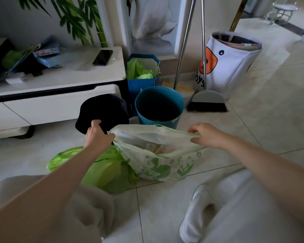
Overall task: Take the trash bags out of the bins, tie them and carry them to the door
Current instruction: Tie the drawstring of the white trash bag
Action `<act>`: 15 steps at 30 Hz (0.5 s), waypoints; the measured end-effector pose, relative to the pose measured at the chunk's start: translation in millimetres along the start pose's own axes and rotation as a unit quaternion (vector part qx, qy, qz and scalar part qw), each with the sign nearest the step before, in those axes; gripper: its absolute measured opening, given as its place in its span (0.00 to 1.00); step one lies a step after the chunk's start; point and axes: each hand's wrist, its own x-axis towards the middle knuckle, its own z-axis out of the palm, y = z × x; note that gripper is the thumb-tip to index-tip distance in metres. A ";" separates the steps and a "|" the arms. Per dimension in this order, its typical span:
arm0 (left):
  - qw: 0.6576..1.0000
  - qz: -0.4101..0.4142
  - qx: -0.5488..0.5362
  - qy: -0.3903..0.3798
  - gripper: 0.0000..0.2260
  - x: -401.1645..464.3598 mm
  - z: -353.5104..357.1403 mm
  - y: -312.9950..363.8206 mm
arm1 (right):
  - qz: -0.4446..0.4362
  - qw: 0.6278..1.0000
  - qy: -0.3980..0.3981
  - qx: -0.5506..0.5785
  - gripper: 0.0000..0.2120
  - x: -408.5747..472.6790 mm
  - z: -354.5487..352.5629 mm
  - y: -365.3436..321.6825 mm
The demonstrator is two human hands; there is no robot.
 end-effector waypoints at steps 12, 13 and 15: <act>0.789 0.541 0.251 -0.150 0.20 -51.7 73.5 14.2 | -0.015 0.998 0.000 0.061 0.20 55.0 8.0 -43.4; 0.788 0.545 0.248 -0.144 0.19 -50.3 78.6 16.2 | -0.013 0.997 0.000 0.070 0.20 60.2 8.4 -47.7; 0.787 0.545 0.248 -0.148 0.18 -48.1 85.0 18.9 | -0.008 0.997 -0.005 0.073 0.20 71.2 11.3 -54.5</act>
